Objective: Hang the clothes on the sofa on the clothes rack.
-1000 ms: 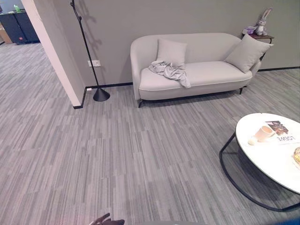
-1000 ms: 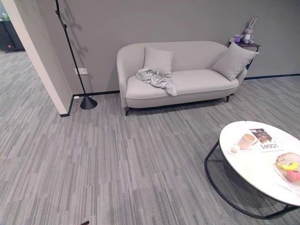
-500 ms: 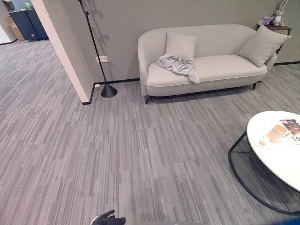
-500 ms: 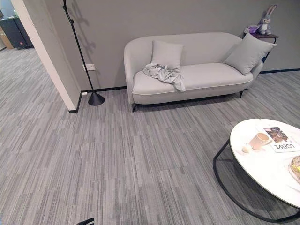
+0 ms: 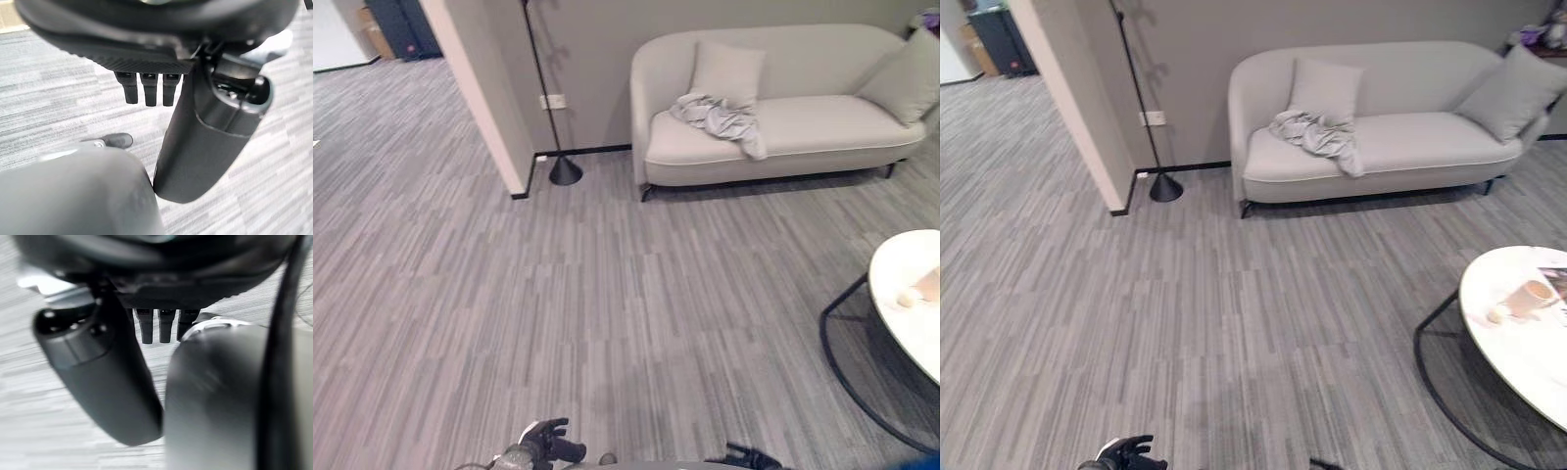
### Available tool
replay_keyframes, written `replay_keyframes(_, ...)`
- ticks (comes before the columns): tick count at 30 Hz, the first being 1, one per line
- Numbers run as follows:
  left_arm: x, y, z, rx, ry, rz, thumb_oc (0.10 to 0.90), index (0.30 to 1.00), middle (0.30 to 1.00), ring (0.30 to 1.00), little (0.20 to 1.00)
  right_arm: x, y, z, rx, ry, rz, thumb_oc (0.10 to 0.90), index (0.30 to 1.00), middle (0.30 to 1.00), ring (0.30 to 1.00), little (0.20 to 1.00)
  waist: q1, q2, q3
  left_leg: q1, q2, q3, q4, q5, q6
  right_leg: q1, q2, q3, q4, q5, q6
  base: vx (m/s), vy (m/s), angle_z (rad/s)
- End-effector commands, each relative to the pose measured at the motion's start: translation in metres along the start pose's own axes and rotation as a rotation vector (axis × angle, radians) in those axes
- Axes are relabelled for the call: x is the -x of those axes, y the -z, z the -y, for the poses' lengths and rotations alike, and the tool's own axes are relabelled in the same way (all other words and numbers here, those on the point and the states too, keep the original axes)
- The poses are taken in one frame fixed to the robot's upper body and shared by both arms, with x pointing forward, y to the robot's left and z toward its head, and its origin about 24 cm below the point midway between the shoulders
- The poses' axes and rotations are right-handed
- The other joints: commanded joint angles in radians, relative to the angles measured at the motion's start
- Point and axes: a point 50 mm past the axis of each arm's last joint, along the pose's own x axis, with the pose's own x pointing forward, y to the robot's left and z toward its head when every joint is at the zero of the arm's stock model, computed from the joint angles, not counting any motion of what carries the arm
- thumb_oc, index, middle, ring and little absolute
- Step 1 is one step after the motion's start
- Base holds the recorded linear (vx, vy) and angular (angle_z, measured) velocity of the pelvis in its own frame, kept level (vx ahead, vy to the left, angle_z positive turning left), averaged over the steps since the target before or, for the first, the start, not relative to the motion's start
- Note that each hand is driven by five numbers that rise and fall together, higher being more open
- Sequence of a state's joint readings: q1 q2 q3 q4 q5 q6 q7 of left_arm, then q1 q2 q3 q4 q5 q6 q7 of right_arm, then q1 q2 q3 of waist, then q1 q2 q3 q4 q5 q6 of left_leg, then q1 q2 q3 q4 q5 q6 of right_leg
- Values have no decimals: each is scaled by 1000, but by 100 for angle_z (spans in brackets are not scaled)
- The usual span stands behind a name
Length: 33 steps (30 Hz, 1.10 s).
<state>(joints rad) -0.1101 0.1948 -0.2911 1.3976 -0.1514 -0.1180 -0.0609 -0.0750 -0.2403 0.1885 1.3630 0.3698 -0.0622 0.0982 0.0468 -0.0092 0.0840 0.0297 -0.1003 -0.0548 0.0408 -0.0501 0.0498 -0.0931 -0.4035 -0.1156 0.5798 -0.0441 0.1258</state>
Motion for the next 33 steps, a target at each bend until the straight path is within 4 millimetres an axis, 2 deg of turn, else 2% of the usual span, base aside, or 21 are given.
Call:
replay_keyframes(1, 3, 23, 7, -50, 17, -76, 800, 900, 900, 900, 900, 1, 18, -12, -66, -45, -62, 800, 900, 900, 900, 900, 2, 50, 45, 18, 6, -86, 25, -47, 64, -96, 102, 91, 143, 248, -17, 254, 3, 45)
replay_keyframes(2, 4, 24, 6, -79, 15, -81, 800, 900, 900, 900, 900, 1, 13, -13, -76, -52, -41, 800, 900, 900, 900, 900, -19, 60, 51, 59, 27, -104, 8, -58, 58, -145, 163, 86, 146, 153, -40, 324, -66, 38)
replay_keyframes(4, 5, 27, 3, -129, 16, -89, 800, 900, 900, 900, 900, 0, 8, -12, -116, -57, -14, 800, 900, 900, 900, 900, -58, 59, 61, 133, 52, -136, -25, -75, 33, -188, 251, 82, 21, 92, -37, 474, -246, 16)
replay_keyframes(5, 5, 26, 3, -190, 19, -85, 800, 900, 900, 900, 900, 0, 2, -7, -143, -40, 6, 800, 900, 900, 900, 900, -85, 33, 59, 181, 51, -153, -58, -100, 5, -229, 258, 70, -219, 125, -2, 640, -399, 46)
replay_keyframes(6, 4, 22, 4, -234, 24, -68, 800, 900, 900, 900, 900, 0, 0, -5, -147, -30, 8, 800, 900, 900, 900, 900, -104, 28, 66, 225, 69, -166, -90, -117, -17, -234, 253, 46, -381, 160, 18, 518, -320, 62)
replay_keyframes(9, 2, 16, 6, -277, 31, -49, 800, 900, 900, 900, 900, 0, 2, -9, -155, -38, -9, 800, 900, 900, 900, 900, -130, 45, 76, 290, 127, -173, -128, -146, -48, -247, 253, 19, -568, 241, 50, 417, -233, 63)
replay_keyframes(12, 1, 9, 10, -293, 39, -27, 800, 900, 900, 900, 900, 1, 15, -7, -214, -22, -53, 800, 900, 900, 900, 900, -145, 46, 62, 330, 177, -178, -128, -158, -80, -247, 242, -28, -627, 284, 69, 620, -418, 21)
replay_keyframes(15, 1, 10, 11, -266, 28, -24, 800, 900, 900, 900, 900, 2, 17, 1, -222, 5, -55, 800, 900, 900, 900, 900, -148, 77, 44, 293, 291, -174, 3, 49, -123, -253, 306, 31, -489, 242, 13, 508, -363, 39)
replay_keyframes(16, 1, 10, 11, -266, 27, -24, 800, 900, 900, 900, 900, 2, 17, 0, -222, 5, -55, 800, 900, 900, 900, 900, -151, 73, 42, 289, 287, -177, 2, 52, -123, -255, 302, 31, -489, 244, 13, 335, -244, 43)
replay_keyframes(18, 1, 7, 11, -267, 27, -13, 800, 900, 900, 900, 900, 1, 10, 2, -183, 9, -32, 800, 900, 900, 900, 900, -138, 68, 44, 226, 310, -159, 178, 178, -122, -203, 326, 31, -465, 185, -27, 418, -310, 17)
replay_keyframes(20, -1, -6, 8, -290, 8, 33, 800, 900, 900, 900, 900, 0, -4, 2, -126, 2, 8, 800, 900, 900, 900, 900, -120, 38, 58, 132, 327, -127, 335, 298, -95, -131, 353, 51, -465, 145, -70, 550, -518, -21)
replay_keyframes(21, -2, -29, 7, -289, -4, 125, 800, 900, 900, 900, 900, -1, -17, 4, -89, 26, 43, 800, 900, 900, 900, 900, -78, -6, 88, -26, 295, -65, 484, 222, -44, -60, 337, 63, -481, 120, -98, 425, -474, 3)
replay_keyframes(22, -2, -29, 7, -289, -4, 125, 800, 900, 900, 900, 900, -1, -17, 3, -90, 25, 43, 800, 900, 900, 900, 900, -79, -9, 86, -30, 292, -66, 485, 224, -43, -63, 334, 63, -482, 121, -98, 407, -402, 3)
replay_keyframes(23, -2, -37, 7, -278, -12, 157, 800, 900, 900, 900, 900, -1, -20, 5, -73, 33, 48, 800, 900, 900, 900, 900, -62, -19, 95, -95, 249, -59, 514, 178, -31, -33, 329, 67, -491, 109, -103, 287, -139, -8)
replay_keyframes(25, -2, -42, 9, -251, -17, 186, 800, 900, 900, 900, 900, -1, -27, 10, -63, 49, 63, 800, 900, 900, 900, 900, -20, -10, 101, -185, 104, -30, 434, 86, -28, 38, 345, 84, -518, 86, -100, 514, -145, -22)
replay_keyframes(26, -2, -41, 10, -242, -11, 185, 800, 900, 900, 900, 900, -1, -28, 11, -57, 46, 65, 800, 900, 900, 900, 900, -2, -1, 96, -202, 63, -19, 352, 75, -30, 67, 348, 90, -526, 77, -93, 597, -71, -20)
replay_keyframes(27, -2, -36, 12, -218, -4, 178, 800, 900, 900, 900, 900, -1, -28, 10, -43, 38, 67, 800, 900, 900, 900, 900, 19, 20, 85, -207, 4, -12, 169, 101, -34, 104, 373, 93, -547, 60, -82, 752, -69, -33)
replay_keyframes(28, -1, -23, 15, -147, 5, 136, 800, 900, 900, 900, 900, -1, -24, 6, 8, 21, 48, 800, 900, 900, 900, 900, 66, 60, 57, -260, -36, -6, 12, 187, -38, 178, 421, 107, -578, 30, -94, 787, -101, -31)
replay_keyframes(31, 0, 1, 15, -70, 0, 45, 800, 900, 900, 900, 900, -2, -20, -2, 58, -5, 25, 800, 900, 900, 900, 900, 117, 55, 51, -302, -75, 2, -34, 227, -43, 274, 444, 141, -576, -33, -109, 544, -88, -32)
replay_keyframes(32, 3, 20, 11, -30, -14, -23, 800, 900, 900, 900, 900, -3, -20, -9, 86, -38, 20, 800, 900, 900, 900, 900, 141, 51, 29, -278, -59, -26, -31, 213, -25, 291, 449, 156, -543, -74, -107, 655, 3, -36)
replay_keyframes(33, 7, 35, 1, 26, -51, -81, 800, 900, 900, 900, 900, -3, -11, -20, 128, -69, 2, 800, 900, 900, 900, 900, 150, 13, 5, -256, -76, -34, 19, 179, 19, 293, 411, 120, -431, -97, -92, 646, 6, -43)
